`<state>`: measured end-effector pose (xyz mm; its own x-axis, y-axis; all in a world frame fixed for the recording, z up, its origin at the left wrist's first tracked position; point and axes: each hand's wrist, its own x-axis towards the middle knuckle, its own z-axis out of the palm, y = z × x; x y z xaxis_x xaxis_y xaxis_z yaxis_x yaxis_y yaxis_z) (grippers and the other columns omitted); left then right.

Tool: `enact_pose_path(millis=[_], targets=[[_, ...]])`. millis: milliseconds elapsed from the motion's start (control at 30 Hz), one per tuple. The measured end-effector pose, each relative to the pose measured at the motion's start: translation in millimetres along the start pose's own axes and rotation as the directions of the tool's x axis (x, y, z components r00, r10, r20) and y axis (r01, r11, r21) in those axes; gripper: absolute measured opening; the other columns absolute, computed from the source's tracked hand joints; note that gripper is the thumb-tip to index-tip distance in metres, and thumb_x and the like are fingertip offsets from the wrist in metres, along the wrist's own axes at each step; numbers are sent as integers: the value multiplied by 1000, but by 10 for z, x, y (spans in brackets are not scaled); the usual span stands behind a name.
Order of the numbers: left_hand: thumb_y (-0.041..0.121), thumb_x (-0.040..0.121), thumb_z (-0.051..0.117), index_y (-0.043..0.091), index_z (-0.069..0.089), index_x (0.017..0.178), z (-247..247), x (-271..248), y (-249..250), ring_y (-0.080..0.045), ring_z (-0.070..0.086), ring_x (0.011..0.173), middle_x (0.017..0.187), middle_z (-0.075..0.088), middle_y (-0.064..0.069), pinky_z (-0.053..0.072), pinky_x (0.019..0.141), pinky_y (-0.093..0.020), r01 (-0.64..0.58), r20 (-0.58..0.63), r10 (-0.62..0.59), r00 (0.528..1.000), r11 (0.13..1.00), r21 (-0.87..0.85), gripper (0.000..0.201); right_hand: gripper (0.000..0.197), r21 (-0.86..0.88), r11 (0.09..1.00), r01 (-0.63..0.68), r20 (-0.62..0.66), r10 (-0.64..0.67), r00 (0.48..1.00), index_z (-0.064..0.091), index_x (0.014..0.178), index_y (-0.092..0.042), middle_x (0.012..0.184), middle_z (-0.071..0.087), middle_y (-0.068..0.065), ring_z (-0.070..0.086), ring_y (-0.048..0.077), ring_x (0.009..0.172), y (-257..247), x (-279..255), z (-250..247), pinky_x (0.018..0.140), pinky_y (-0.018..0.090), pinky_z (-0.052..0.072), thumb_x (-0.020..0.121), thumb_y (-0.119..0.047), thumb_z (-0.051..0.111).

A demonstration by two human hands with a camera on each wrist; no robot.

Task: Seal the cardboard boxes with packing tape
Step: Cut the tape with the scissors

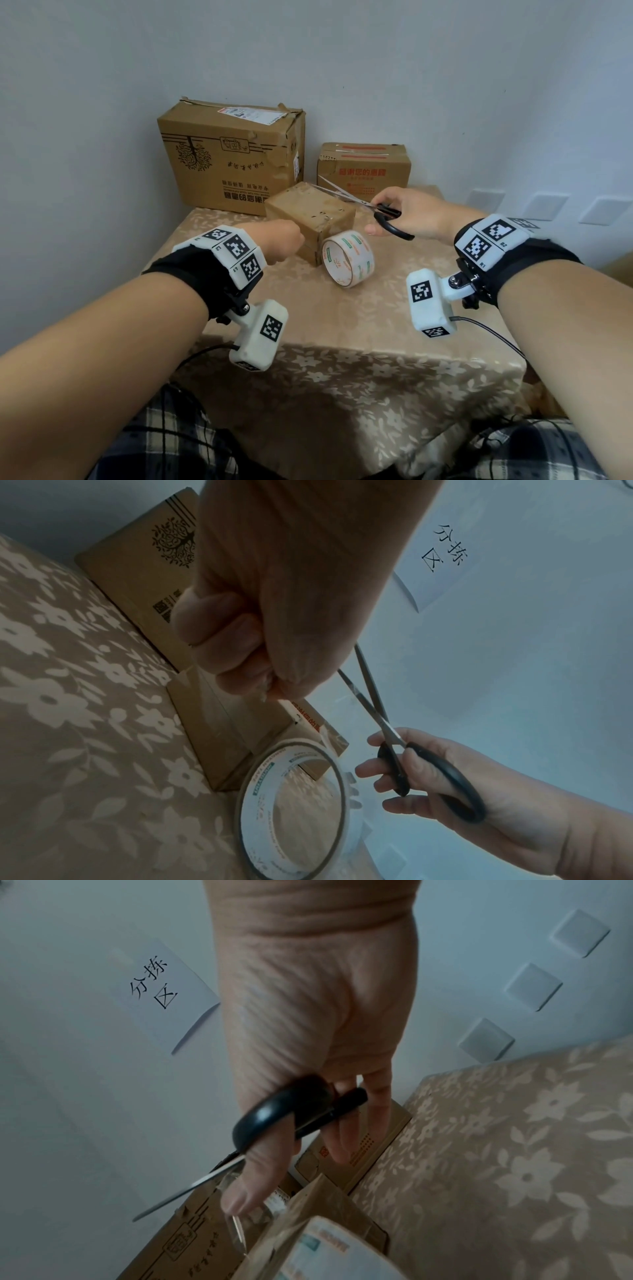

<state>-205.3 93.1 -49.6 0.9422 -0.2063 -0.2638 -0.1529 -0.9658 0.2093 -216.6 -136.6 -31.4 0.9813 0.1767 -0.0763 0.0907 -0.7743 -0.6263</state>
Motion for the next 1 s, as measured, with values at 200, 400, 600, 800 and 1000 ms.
enact_pose_path(millis=[200, 400, 600, 800, 1000], targets=[[13, 102, 30, 16, 38, 75, -68, 31, 61, -24, 55, 67, 79, 56, -12, 48, 62, -35, -145, -159, 100, 982, 940, -307, 28, 51, 53, 999, -8, 4, 8, 1000, 55, 119, -25, 114, 63, -1, 58, 11, 97, -9, 51, 91, 69, 17, 42, 76, -42, 77], [13, 100, 33, 8, 33, 100, -33, 118, 189, -28, 52, 82, 82, 50, -10, 34, 53, -24, -187, -306, 44, 951, 869, -457, 5, 44, 96, 995, 15, 6, -16, 1000, 54, 115, -26, 112, 62, -3, 55, 0, 85, 19, 41, 122, 65, 15, 40, 78, -37, 76], [-2, 97, 28, 15, 27, 132, -16, 163, 210, -21, 58, 71, 98, 67, -9, 45, 57, -23, -221, -270, 74, 960, 792, -570, 39, 51, 93, 996, 15, 22, -17, 1000, 55, 117, -27, 114, 64, -4, 59, 9, 100, 29, 42, 84, 75, 20, 44, 75, -43, 78], [14, 94, 44, 6, 63, 110, -53, 176, 159, -17, 48, 96, 121, 55, -12, 42, 79, -32, -177, -217, 49, 975, 765, -620, 26, 46, 100, 995, 18, 3, -18, 1000, 55, 113, -29, 111, 62, -6, 58, 10, 100, 45, 35, 85, 76, 22, 43, 75, -43, 77], [38, 85, 68, 20, 65, 116, 96, 227, 115, -17, 51, 110, 116, 55, -1, 42, 97, -33, -300, -264, 158, 952, 658, -690, 36, 49, 105, 994, 20, 22, -22, 1000, 54, 117, -26, 115, 63, -2, 59, 12, 105, 17, 35, 103, 79, 21, 45, 76, -38, 78]])
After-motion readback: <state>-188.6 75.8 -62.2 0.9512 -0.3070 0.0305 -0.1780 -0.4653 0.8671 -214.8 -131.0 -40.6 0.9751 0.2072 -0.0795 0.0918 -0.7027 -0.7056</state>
